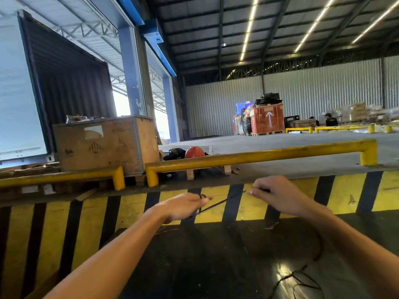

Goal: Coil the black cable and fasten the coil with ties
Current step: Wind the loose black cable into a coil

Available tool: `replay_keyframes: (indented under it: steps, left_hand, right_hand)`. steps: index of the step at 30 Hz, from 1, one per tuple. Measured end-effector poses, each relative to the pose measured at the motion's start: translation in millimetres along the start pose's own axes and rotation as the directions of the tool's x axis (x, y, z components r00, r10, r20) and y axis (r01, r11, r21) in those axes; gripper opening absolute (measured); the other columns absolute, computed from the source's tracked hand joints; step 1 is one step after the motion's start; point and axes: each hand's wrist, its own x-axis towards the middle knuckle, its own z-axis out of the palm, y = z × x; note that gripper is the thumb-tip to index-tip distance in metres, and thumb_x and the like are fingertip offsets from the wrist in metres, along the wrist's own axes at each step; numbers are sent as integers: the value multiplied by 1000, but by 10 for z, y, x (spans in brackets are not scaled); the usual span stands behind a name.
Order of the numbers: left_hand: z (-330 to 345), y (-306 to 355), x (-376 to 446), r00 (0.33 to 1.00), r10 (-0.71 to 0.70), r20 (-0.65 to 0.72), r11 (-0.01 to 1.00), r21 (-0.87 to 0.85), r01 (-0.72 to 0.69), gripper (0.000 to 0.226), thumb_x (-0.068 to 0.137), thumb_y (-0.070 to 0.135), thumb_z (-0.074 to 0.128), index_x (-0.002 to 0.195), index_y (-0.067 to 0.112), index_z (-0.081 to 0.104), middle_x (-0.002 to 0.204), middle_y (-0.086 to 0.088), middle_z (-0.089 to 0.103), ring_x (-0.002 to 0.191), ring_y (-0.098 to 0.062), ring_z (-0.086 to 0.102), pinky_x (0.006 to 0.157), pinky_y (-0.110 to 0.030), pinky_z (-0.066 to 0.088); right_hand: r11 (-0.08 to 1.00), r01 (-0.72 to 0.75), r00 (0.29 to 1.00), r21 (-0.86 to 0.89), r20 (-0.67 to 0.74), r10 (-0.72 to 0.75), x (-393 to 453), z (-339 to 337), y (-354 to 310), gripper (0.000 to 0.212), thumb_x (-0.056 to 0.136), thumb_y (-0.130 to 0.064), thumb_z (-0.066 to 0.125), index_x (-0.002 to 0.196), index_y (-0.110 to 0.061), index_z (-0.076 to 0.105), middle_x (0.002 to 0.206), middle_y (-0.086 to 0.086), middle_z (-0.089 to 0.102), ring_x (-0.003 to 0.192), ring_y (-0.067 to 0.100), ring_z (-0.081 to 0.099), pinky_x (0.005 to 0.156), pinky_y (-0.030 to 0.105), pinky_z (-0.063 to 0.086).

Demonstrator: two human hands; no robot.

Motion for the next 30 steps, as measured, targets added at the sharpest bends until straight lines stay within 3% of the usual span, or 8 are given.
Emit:
replay_keyframes:
  steps: [5, 8, 11, 14, 16, 18, 25, 30]
  left_hand:
    - [139, 343, -114, 838, 322, 439, 616, -770, 166, 40, 98, 47, 33, 134, 38, 47, 137, -11, 53, 124, -32, 52, 92, -52, 49]
    - [94, 644, -104, 788, 570, 233, 266, -960, 91, 50, 96, 45, 33, 144, 30, 39, 136, -14, 53, 121, -31, 55, 97, -60, 40]
    - [-50, 893, -81, 893, 440, -100, 73, -987, -146, 45, 95, 43, 36, 138, 32, 46, 143, -13, 45, 121, -28, 55, 98, -64, 37]
    - [-255, 830, -11, 926, 197, -322, 365, -853, -374, 42, 97, 45, 31, 136, 39, 44, 152, -8, 34, 134, -25, 40, 103, -58, 30]
    - [-338, 647, 3, 897, 183, -402, 816, -447, -367, 45, 99, 47, 25, 143, 41, 32, 149, -2, 39, 136, -19, 34, 111, -44, 27]
    - [-339, 411, -8, 922, 189, -337, 975, -51, -218, 44, 101, 46, 23, 144, 39, 30, 132, 11, 48, 127, -8, 41, 98, -14, 28]
    - [37, 245, -132, 942, -11, 335, 976, -199, 82, 44, 97, 52, 29, 136, 37, 45, 131, -2, 54, 126, -30, 48, 92, -38, 42]
    - [104, 673, -191, 750, 529, 398, 442, -883, 157, 49, 95, 45, 34, 141, 33, 41, 143, -11, 46, 128, -32, 47, 98, -58, 41]
  right_hand:
    - [997, -77, 953, 29, -292, 82, 204, -105, -46, 20, 92, -34, 52, 75, -26, 57, 63, -10, 55, 60, 7, 53, 54, 24, 37]
    - [992, -80, 982, 93, -165, 94, 87, 175, -177, 20, 96, -16, 47, 92, -20, 66, 92, -3, 68, 86, 8, 62, 76, 29, 49]
    - [983, -70, 995, 173, 81, 56, -115, 624, -454, 22, 99, -24, 39, 94, -27, 61, 94, -1, 69, 85, 9, 65, 75, 27, 51]
    - [986, -57, 958, 156, 287, 10, -242, 838, -575, 24, 98, -42, 34, 89, -29, 52, 78, -6, 61, 69, 3, 59, 70, 24, 50]
    - [993, -25, 936, 114, 351, -16, -275, 752, -468, 23, 97, -43, 36, 81, -34, 49, 73, -8, 57, 64, 0, 55, 68, 20, 46]
    - [998, -15, 953, 68, 304, -6, -234, 518, -298, 26, 97, -42, 38, 74, -36, 48, 69, -7, 55, 62, -1, 54, 65, 18, 42]
    - [995, 8, 995, -96, -103, -18, 105, -234, 115, 25, 90, -36, 54, 66, -35, 49, 59, -9, 53, 55, 5, 52, 54, 21, 37]
    - [994, -111, 971, 20, -211, 113, 79, 65, 73, 16, 96, -26, 46, 92, -18, 59, 81, -1, 64, 77, 18, 63, 64, 29, 48]
